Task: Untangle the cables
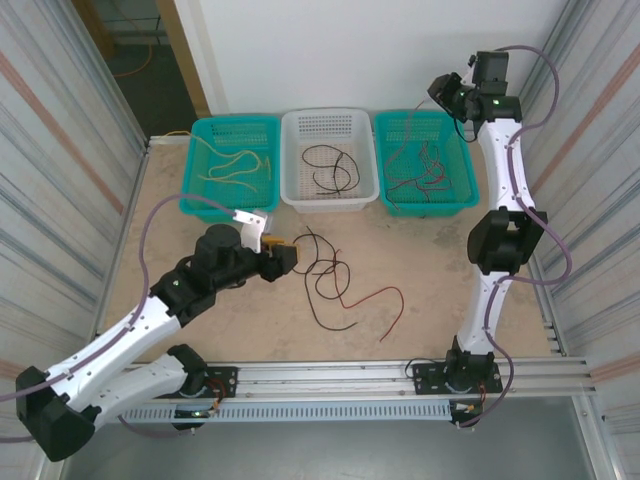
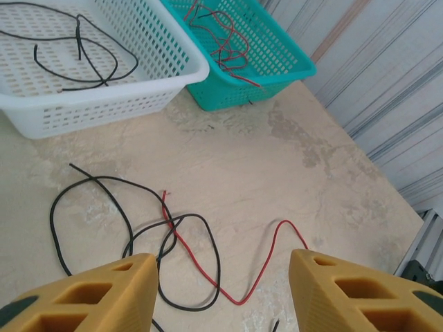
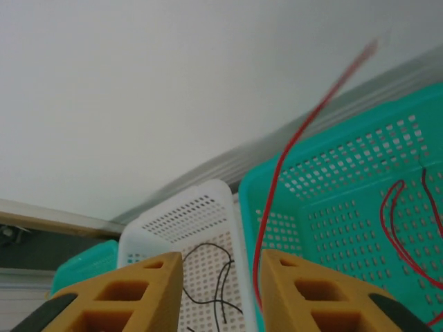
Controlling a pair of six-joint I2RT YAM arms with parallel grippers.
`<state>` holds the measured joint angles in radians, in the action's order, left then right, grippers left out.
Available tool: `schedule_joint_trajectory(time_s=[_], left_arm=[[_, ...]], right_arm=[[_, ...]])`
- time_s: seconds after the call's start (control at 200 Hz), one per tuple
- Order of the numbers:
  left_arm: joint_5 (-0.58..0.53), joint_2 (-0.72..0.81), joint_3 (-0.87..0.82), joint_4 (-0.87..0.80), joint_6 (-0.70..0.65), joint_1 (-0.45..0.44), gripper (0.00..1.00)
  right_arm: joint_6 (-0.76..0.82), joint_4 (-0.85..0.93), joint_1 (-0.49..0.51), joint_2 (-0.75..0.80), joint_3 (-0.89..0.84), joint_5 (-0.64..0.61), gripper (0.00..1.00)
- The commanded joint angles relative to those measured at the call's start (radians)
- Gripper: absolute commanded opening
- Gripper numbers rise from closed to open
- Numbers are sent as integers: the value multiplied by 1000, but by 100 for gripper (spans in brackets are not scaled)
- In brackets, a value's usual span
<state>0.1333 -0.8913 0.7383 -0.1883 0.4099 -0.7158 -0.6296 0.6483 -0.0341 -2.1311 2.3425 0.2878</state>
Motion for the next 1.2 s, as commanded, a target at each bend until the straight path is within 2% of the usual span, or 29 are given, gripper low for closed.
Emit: schedule_joint_trajectory(time_s=[0.0, 0.13, 0.286, 0.421, 0.546, 0.566, 0.626, 0.726, 0.852, 1.102, 1.192], left_arm=[[-12, -3, 38, -31, 15, -9, 53], [-41, -3, 44, -59, 26, -8, 52], [-49, -2, 38, -84, 26, -9, 52], [-68, -8, 20, -110, 48, -7, 50], [-85, -14, -4, -117, 75, -7, 48], [-91, -17, -4, -120, 80, -5, 48], [-106, -27, -7, -130, 88, 0, 46], [-103, -41, -10, -130, 105, 11, 44], [-89, -39, -25, -101, 130, 21, 44], [-154, -11, -28, -120, 164, 29, 42], [-133, -8, -10, -128, 130, 30, 36]], right_arm=[[-15, 31, -4, 28, 23, -12, 37], [-16, -1, -2, 100, -67, -6, 36], [15, -104, 47, 284, -319, 5, 36], [91, -223, 179, 508, -665, -36, 44], [135, -290, 355, 646, -930, -97, 50], [138, -290, 380, 656, -958, -106, 55], [143, -267, 470, 667, -1027, -161, 61], [147, -240, 584, 652, -1118, -232, 59], [127, -216, 665, 605, -1196, -220, 56], [114, -224, 692, 494, -1304, -177, 50], [124, -223, 694, 457, -1284, -169, 49]])
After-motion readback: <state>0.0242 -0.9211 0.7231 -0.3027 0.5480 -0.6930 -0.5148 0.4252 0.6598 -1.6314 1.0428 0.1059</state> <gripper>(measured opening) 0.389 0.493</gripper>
